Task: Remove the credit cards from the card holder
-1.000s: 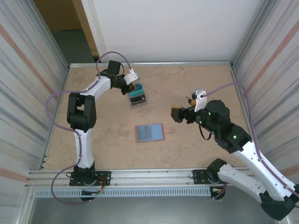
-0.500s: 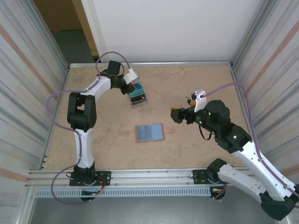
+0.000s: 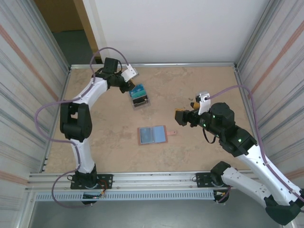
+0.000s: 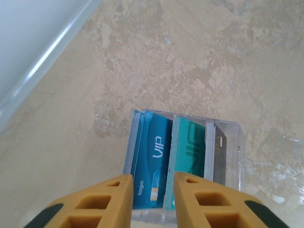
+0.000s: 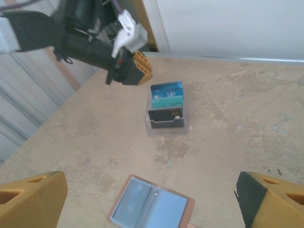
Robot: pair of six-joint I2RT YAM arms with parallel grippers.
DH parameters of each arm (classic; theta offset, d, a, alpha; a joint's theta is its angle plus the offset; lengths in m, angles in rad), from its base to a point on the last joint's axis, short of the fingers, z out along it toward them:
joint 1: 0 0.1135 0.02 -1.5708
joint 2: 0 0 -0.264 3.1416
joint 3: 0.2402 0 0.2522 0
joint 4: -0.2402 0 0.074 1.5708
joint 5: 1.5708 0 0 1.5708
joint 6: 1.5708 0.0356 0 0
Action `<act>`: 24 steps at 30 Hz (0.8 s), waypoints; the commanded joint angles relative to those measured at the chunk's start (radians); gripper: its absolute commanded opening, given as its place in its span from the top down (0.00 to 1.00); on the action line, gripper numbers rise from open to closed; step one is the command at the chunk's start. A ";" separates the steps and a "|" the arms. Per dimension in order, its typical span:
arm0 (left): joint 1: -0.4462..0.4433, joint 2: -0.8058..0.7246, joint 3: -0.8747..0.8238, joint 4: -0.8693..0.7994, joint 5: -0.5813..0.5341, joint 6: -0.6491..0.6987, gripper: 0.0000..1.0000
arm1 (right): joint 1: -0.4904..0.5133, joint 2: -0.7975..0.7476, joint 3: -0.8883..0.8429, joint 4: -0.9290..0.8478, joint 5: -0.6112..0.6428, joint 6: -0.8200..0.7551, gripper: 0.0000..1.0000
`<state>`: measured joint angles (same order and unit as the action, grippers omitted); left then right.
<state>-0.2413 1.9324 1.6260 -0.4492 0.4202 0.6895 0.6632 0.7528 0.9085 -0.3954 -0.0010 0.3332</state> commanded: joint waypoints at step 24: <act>-0.337 -1.059 -1.024 0.452 -0.566 -0.831 0.01 | 0.320 0.535 0.107 -0.176 0.287 0.253 0.34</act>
<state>-0.5499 0.9249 0.6464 -0.0490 -0.0113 -0.0364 0.9649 1.2427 0.9707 -0.5377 0.2626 0.5255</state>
